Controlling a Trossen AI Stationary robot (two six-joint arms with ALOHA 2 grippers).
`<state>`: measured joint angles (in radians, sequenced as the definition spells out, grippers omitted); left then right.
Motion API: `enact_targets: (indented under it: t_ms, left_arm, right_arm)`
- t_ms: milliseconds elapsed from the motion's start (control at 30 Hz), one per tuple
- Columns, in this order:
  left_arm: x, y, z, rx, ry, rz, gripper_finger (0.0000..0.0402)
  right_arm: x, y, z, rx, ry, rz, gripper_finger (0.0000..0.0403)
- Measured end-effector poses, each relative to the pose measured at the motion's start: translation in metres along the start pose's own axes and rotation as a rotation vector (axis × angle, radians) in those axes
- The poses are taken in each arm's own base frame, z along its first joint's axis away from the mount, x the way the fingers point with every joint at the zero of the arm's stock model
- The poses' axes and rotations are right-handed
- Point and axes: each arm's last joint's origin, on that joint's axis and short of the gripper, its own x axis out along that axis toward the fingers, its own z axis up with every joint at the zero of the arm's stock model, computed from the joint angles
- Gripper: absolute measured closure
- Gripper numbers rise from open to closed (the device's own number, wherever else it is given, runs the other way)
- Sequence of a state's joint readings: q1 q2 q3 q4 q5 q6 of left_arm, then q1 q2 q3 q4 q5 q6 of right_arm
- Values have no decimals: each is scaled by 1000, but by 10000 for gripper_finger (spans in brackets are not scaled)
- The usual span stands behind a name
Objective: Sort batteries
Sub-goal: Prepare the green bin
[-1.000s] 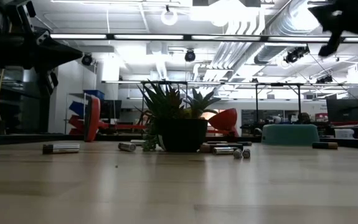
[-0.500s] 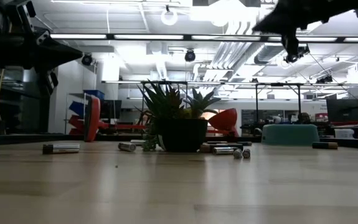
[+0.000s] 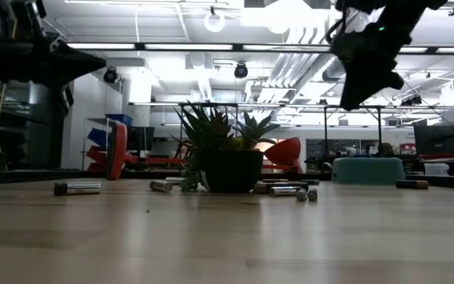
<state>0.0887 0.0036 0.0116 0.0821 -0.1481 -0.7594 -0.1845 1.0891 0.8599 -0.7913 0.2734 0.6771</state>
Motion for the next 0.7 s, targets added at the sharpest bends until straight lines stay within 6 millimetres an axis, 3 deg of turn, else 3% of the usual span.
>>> enact_targets:
  t_ms: [133,300,400,533,700]
  left_arm:
    - [-1,-5,12,-60,-185,13,402]
    - [4,-5,13,-100,-194,23,401]
    - [10,-2,10,-157,-163,75,401]
    - [21,-11,16,-148,-114,101,401]
    - [50,-35,35,23,-50,119,402]
  right_arm:
    - [5,-17,27,175,-84,-138,289]
    - [22,-59,63,317,-109,-343,263]
    - [43,-90,73,358,-41,-435,293]
    - [68,-119,80,397,39,-462,388]
    - [87,-143,81,472,73,-542,400]
